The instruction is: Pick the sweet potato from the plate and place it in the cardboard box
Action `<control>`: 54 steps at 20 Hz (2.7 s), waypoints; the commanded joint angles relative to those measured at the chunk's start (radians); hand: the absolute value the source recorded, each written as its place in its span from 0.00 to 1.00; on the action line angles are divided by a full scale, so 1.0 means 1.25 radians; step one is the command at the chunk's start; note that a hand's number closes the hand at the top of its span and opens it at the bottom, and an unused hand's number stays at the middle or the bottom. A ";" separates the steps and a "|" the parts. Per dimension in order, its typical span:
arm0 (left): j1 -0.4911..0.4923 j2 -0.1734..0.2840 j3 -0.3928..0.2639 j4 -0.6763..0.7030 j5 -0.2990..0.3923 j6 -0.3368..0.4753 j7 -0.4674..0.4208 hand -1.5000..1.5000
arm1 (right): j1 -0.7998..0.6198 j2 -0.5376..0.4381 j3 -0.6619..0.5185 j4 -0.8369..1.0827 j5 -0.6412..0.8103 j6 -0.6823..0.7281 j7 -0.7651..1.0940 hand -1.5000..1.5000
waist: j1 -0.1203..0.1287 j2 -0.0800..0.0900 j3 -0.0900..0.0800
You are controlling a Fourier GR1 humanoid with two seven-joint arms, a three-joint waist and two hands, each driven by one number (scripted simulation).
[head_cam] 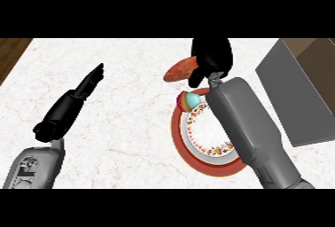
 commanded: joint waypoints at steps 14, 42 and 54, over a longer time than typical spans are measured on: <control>0.009 0.009 0.025 -0.010 -0.013 0.014 0.009 0.50 | -0.170 -0.109 -0.204 0.114 0.102 -0.298 0.293 1.00 | -0.034 -0.008 0.001; 0.041 0.008 0.056 -0.012 0.003 -0.004 -0.017 0.50 | -0.002 -0.378 -0.395 0.153 -0.244 0.289 0.024 0.00 | -0.047 -0.015 0.000; 0.052 0.010 0.054 -0.009 -0.004 -0.005 -0.015 0.50 | 0.016 -0.298 -0.720 0.018 -0.523 -0.149 -0.192 0.00 | -0.050 -0.012 0.004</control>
